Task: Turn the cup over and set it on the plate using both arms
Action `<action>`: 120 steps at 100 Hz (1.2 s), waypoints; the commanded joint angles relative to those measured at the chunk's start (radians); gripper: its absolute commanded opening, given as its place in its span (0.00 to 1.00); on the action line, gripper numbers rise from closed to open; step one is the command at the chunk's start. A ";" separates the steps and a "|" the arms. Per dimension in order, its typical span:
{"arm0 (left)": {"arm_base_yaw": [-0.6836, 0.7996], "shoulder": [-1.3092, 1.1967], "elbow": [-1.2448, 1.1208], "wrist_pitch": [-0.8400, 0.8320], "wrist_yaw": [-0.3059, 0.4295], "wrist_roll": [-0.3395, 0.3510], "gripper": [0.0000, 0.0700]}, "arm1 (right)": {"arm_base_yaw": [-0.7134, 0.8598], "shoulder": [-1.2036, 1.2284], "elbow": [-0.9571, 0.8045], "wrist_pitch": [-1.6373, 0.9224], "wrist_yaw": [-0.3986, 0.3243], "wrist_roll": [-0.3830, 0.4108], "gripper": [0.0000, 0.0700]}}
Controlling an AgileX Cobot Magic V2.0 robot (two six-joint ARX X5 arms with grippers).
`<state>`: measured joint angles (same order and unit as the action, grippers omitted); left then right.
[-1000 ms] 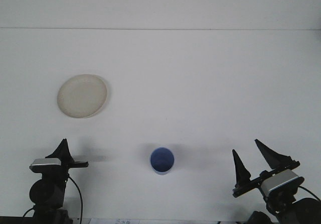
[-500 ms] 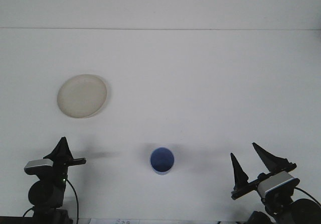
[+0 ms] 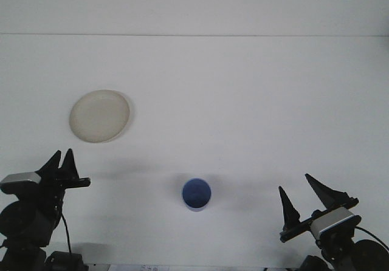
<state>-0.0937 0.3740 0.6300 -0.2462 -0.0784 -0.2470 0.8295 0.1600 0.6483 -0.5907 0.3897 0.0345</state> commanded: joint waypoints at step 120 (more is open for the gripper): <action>-0.689 1.180 0.691 -0.488 0.322 0.199 0.79 | 0.008 -0.002 0.007 -0.052 0.003 0.014 0.68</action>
<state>-0.7677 1.5246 1.3006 -0.7406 0.2489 -0.0643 0.8295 0.1600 0.6483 -0.6464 0.3897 0.0345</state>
